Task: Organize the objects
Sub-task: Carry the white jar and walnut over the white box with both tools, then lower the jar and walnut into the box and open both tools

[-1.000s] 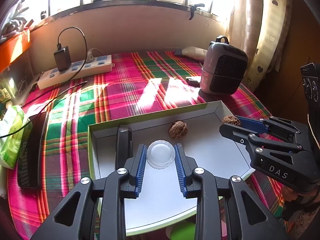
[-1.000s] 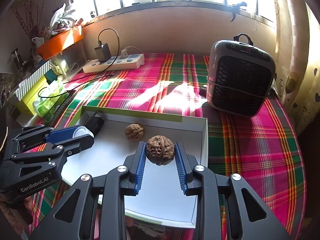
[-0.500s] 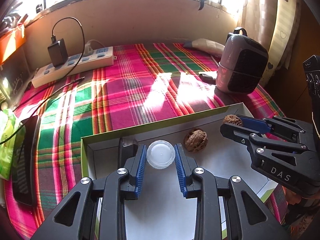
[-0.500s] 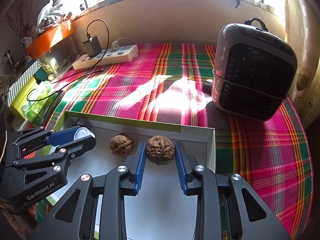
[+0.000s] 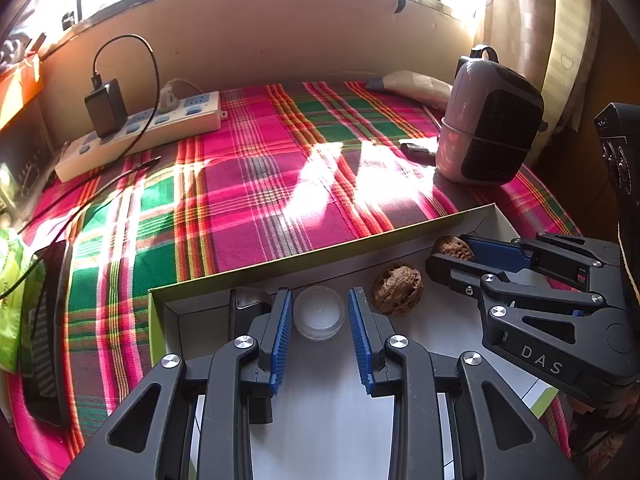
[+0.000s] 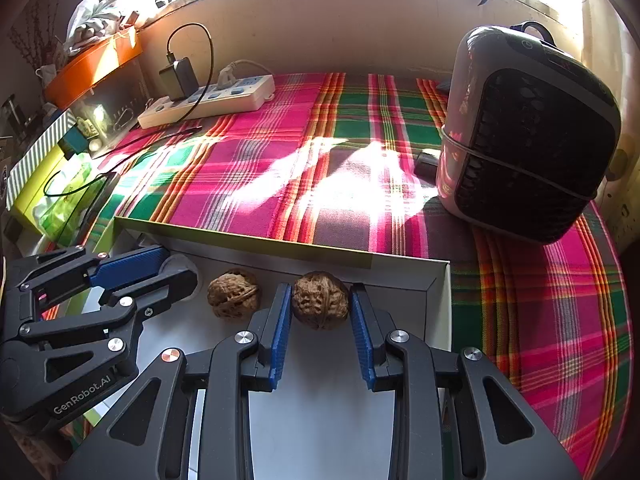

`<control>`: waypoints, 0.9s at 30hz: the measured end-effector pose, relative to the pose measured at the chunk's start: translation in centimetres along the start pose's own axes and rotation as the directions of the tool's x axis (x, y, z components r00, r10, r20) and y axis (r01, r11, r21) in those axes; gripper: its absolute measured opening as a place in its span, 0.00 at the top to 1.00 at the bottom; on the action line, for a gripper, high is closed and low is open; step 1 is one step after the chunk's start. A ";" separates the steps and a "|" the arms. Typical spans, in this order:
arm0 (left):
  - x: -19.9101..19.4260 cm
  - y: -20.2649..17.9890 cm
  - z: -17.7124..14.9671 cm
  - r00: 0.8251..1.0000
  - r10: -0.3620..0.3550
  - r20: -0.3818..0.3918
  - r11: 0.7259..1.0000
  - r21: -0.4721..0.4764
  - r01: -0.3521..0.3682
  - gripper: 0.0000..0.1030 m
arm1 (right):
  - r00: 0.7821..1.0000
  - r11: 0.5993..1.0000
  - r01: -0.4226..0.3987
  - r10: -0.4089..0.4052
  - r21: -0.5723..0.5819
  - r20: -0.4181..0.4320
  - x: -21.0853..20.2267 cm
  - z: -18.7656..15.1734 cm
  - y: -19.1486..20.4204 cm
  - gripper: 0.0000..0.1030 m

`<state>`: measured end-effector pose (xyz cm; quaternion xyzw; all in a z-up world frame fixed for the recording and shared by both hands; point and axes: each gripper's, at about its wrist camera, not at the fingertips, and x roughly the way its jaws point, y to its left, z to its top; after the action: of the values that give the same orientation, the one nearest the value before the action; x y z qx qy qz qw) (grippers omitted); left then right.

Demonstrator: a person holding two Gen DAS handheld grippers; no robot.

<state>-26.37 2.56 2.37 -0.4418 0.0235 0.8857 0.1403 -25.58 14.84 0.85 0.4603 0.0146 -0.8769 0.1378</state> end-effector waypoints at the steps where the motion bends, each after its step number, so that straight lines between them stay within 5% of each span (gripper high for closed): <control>1: 0.0 0.0 0.0 1.000 -0.001 0.000 1.000 0.000 0.001 0.74 | 1.000 1.000 0.000 0.000 0.000 -0.001 0.0 0.0 0.0 0.70; 23: 0.1 0.0 -0.2 1.000 0.010 -0.015 1.000 -0.004 -0.010 0.74 | 1.000 1.000 0.020 -0.020 0.015 -0.001 0.0 0.1 -0.1 0.69; 27: -0.2 0.0 -0.3 1.000 0.013 -0.010 1.000 -0.003 -0.013 0.73 | 1.000 0.999 0.027 -0.027 0.027 0.006 -0.2 0.0 -0.3 0.59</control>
<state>-26.04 2.46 2.37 -0.4464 0.0254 0.8844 0.1338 -25.57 15.14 1.00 0.4592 0.0085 -0.8802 0.1198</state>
